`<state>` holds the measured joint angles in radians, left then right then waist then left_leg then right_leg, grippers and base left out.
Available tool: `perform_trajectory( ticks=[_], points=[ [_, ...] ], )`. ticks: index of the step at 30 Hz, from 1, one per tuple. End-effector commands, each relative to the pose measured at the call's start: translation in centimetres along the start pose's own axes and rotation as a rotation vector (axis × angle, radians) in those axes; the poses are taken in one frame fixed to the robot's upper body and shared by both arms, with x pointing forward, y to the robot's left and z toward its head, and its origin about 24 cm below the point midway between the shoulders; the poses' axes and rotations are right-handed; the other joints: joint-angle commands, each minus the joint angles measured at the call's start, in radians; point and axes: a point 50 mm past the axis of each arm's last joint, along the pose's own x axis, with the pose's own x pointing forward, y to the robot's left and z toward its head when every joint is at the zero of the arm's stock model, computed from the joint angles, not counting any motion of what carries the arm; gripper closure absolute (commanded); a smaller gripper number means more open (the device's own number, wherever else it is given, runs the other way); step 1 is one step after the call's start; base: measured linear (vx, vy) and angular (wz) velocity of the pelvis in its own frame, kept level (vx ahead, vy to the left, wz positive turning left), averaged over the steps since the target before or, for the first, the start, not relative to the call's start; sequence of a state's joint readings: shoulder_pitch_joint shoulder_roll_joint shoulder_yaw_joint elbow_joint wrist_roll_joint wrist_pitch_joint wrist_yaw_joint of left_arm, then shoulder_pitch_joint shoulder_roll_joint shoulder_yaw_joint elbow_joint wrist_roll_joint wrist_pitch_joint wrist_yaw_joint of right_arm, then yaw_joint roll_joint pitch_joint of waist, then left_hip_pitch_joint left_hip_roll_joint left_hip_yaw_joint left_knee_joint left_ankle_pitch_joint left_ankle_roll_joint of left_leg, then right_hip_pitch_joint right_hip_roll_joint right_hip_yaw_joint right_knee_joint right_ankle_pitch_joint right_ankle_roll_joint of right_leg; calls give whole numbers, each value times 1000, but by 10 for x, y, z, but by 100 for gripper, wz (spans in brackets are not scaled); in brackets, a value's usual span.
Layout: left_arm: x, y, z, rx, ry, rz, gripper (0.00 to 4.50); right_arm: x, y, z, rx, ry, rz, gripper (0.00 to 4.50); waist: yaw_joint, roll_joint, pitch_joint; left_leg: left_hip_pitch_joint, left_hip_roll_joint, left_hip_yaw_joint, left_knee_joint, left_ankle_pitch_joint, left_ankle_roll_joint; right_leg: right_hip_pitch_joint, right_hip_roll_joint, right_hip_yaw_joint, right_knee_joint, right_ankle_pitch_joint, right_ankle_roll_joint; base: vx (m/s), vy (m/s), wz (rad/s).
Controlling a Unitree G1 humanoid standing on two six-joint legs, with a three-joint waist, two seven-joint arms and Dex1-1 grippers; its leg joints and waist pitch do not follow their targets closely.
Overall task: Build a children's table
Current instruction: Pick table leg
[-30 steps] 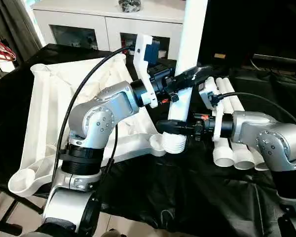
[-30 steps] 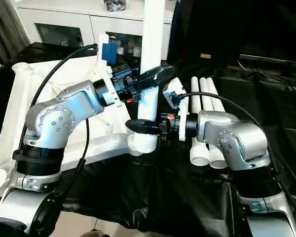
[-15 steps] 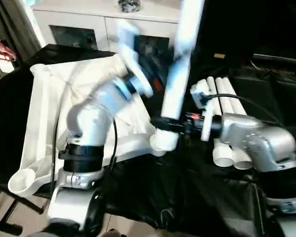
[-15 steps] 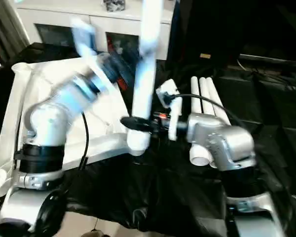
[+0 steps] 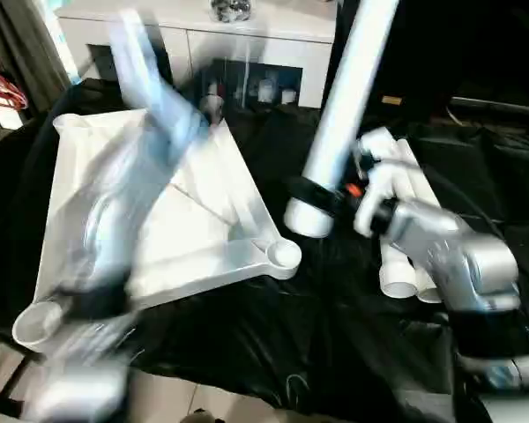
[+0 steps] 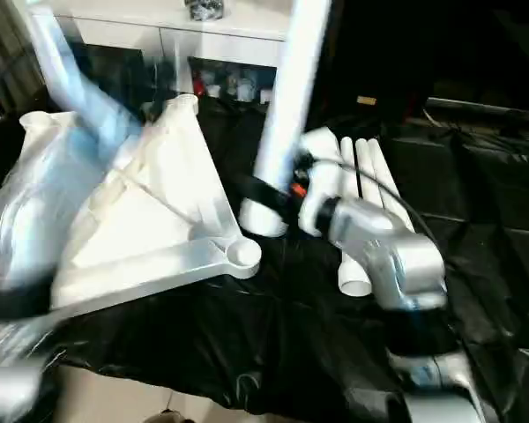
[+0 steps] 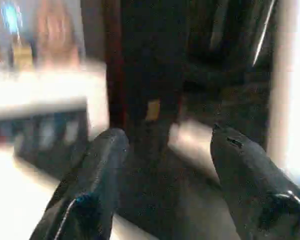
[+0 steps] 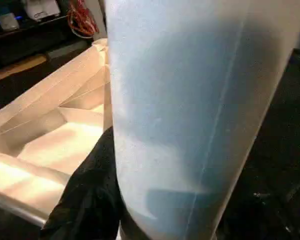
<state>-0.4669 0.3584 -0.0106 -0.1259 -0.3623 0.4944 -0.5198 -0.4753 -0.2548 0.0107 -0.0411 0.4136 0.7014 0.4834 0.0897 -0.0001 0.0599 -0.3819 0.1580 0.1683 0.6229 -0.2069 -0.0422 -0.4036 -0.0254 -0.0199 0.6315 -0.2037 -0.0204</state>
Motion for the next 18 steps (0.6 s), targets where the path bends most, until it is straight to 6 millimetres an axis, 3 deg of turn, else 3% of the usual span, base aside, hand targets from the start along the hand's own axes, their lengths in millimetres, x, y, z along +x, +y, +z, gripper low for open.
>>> perform_trajectory(
  ticks=[1, 3, 4, 6, 7, 8, 10, 14, 17, 18],
  points=[
    [-5, -11, -12, 98, 78, -63, 144, -4, 6, 12, -61, -94, -37, 260, 3, 7, -75, 23, 67, -23, -70, -31, -9, 49, -104, 47, -64, -78, -154, 0, 0, 0],
    [-20, -24, -40, 123, 201, -143, 144, -8, 8, 6, -83, -103, -103, 260, 1, 6, -70, 20, 69, -24, -76, -45, -20, 48, -102, 47, -62, -72, -148, 0, 0, 0],
    [-22, -30, -47, 104, 227, -177, 144, -12, 7, 2, -69, -97, -109, 260, 2, -7, -68, 18, 68, -22, -79, -51, -21, 50, -102, 47, -62, -79, -142, 0, 0, 0],
    [-22, -39, -53, 99, 256, -208, 144, -17, 4, -1, -47, -91, -101, 260, 4, 6, -66, 27, 67, -20, -80, -94, -35, 41, -101, 49, -69, -125, -144, 0, 0, 0],
    [-22, -41, -55, 115, 269, -224, 144, -17, 4, -2, -46, -86, -99, 260, 5, 5, -67, 30, 67, -19, -80, -110, -38, 39, -99, 49, -71, -136, -145, 0, 0, 0],
    [-23, -40, -59, 107, 297, -243, 144, -14, 5, -5, -35, -78, -97, 260, 4, 24, -61, 28, 65, -23, -82, -152, -52, 37, -100, 52, -75, -176, -144, 0, 0, 0],
    [-22, -38, -70, 106, 349, -276, 144, -10, 4, -12, -8, -64, -119, 260, -4, 16, -56, 22, 60, -25, -88, -192, -58, 40, -99, 52, -84, -242, -127, 0, 0, 0],
    [-13, -31, -84, 133, 405, -259, 144, -10, 1, -19, 0, -48, -145, 260, -8, 18, -61, 22, 58, -26, -86, -197, -62, 41, -102, 55, -91, -296, -104, 0, 0, 0],
    [-10, -29, -83, 128, 402, -253, 144, -11, 1, -18, 4, -54, -151, 260, -8, 12, -64, 17, 61, -27, -86, -166, -57, 44, -102, 52, -82, -252, -121, 0, 0, 0],
    [-9, -26, -81, 133, 405, -255, 144, -11, 2, -19, 8, -51, -144, 260, -8, 15, -65, 20, 61, -26, -84, -163, -55, 42, -102, 52, -82, -244, -125, 0, 0, 0]
  ],
)
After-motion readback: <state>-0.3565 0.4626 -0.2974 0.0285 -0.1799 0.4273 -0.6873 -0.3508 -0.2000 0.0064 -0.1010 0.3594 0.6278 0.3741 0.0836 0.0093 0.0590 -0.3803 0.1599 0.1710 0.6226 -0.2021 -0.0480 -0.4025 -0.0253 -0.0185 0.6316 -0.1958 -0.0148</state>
